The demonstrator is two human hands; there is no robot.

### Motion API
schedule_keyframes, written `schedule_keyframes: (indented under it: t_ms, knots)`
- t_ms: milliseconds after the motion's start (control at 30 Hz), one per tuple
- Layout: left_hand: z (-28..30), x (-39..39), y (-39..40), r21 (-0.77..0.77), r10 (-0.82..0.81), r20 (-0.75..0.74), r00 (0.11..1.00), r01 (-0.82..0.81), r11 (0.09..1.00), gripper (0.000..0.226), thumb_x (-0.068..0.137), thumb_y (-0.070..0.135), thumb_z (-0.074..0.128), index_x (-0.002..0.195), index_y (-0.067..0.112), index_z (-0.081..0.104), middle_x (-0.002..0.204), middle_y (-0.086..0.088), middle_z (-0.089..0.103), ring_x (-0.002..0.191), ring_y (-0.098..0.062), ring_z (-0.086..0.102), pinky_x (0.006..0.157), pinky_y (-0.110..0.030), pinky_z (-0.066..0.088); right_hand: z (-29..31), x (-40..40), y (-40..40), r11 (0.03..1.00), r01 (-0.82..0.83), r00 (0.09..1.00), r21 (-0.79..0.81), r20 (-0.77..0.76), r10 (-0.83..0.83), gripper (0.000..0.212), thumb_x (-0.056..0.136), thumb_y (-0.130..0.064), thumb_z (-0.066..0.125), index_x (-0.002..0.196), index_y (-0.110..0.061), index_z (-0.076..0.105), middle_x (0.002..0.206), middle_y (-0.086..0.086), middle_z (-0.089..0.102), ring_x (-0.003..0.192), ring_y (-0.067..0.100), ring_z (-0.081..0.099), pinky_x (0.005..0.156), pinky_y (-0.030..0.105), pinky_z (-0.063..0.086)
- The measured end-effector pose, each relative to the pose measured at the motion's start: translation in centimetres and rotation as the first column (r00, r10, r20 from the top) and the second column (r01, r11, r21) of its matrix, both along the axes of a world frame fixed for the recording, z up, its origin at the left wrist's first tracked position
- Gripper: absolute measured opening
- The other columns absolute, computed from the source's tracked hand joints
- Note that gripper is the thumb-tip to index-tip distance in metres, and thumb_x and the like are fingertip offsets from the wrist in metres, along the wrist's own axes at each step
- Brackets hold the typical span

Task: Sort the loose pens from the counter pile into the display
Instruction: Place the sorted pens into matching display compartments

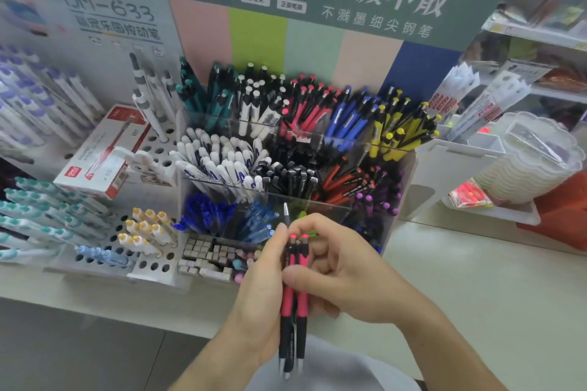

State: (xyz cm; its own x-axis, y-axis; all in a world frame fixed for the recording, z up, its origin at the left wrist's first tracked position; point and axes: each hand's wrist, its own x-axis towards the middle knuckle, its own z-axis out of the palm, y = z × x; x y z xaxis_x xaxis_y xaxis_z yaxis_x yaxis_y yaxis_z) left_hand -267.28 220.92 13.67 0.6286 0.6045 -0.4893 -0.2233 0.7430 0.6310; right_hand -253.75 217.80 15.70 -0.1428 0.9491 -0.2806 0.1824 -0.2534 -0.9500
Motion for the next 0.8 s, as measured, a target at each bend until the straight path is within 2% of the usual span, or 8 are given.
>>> schedule_keyframes:
  t_ms: [100,267,333,400,500,567,700,800]
  knots:
    - [-0.1,-0.3,0.4,0.087,-0.033,-0.049,0.998,0.037,0.996,0.057,0.094,0.052,0.052,0.11,-0.001,0.067,0.096,-0.025,0.07,0.08,-0.037,0.068,0.061,-0.034,0.053,0.8,1.3,0.1,0.997,0.069,0.988,-0.018,-0.137,-0.07,0.019,0.096,-0.009,0.065,0.106,-0.003,0.049,0.064,0.009,0.066,0.042,0.011,0.057,0.036,0.019,0.039]
    - [0.0,-1.5,2.2,0.259,-0.072,-0.102,0.992,0.096,0.961,0.038,0.086,0.042,0.068,0.086,0.008,0.052,0.063,-0.005,0.04,0.051,-0.016,0.029,0.048,-0.025,0.02,2.9,3.9,1.2,0.929,0.355,0.921,0.105,-0.212,-0.327,0.021,0.085,-0.017,0.064,0.098,-0.004,0.053,0.06,0.01,0.066,0.041,0.016,0.055,0.04,0.022,0.046]
    - [0.3,-1.9,2.7,0.229,-0.041,-0.085,0.996,0.06,0.972,0.025,0.091,0.036,0.065,0.081,0.013,0.061,0.064,-0.003,0.039,0.05,-0.013,0.026,0.045,-0.024,0.015,4.4,5.0,2.1,0.832,0.486,0.869,0.267,-0.246,-0.429,0.016,0.086,-0.014,0.063,0.096,-0.007,0.054,0.069,0.016,0.07,0.048,0.017,0.061,0.043,0.024,0.05]
    - [0.5,-2.1,2.9,0.165,0.017,-0.019,1.0,-0.013,0.986,0.02,0.092,0.03,0.062,0.084,0.012,0.065,0.066,-0.003,0.04,0.051,-0.012,0.028,0.043,-0.024,0.017,5.9,5.8,3.3,0.653,0.554,0.821,0.516,-0.212,-0.53,0.012,0.092,-0.011,0.065,0.098,-0.012,0.054,0.077,0.011,0.072,0.056,0.018,0.066,0.049,0.026,0.053]
    - [0.8,-1.9,3.0,0.082,0.073,0.098,0.992,-0.082,0.993,0.02,0.095,0.025,0.054,0.088,0.009,0.063,0.067,-0.003,0.04,0.052,-0.013,0.031,0.041,-0.023,0.025,7.4,6.4,6.2,0.429,0.403,0.784,0.808,-0.063,-0.618,0.021,0.097,-0.005,0.065,0.102,-0.018,0.05,0.087,0.0,0.068,0.066,0.014,0.069,0.059,0.026,0.055]
    - [0.9,-1.8,2.9,0.054,0.084,0.129,0.988,-0.091,0.994,0.019,0.097,0.024,0.056,0.087,0.009,0.062,0.067,-0.003,0.04,0.052,-0.013,0.031,0.04,-0.022,0.028,7.3,6.3,8.2,0.453,0.23,0.781,0.862,0.114,-0.614,0.021,0.096,-0.006,0.067,0.105,-0.015,0.05,0.088,-0.002,0.065,0.072,0.011,0.071,0.064,0.027,0.057]
    - [0.8,-1.6,2.9,0.044,0.106,0.159,0.982,-0.114,0.992,0.021,0.1,0.028,0.05,0.091,0.009,0.054,0.067,-0.004,0.04,0.051,-0.013,0.033,0.041,-0.023,0.031,6.1,5.8,10.9,0.65,0.064,0.721,0.757,0.416,-0.554,0.02,0.095,-0.015,0.069,0.106,-0.003,0.057,0.075,-0.003,0.062,0.062,0.009,0.059,0.062,0.02,0.047]
    - [0.6,-1.7,2.9,0.034,0.128,0.21,0.969,-0.138,0.99,0.024,0.099,0.032,0.053,0.091,0.009,0.054,0.069,-0.004,0.043,0.053,-0.015,0.038,0.043,-0.025,0.039,5.7,5.2,12.0,0.749,-0.018,0.639,0.662,0.584,-0.5,0.023,0.101,-0.024,0.06,0.108,-0.002,0.058,0.081,0.011,0.066,0.071,0.027,0.061,0.07,0.039,0.045]
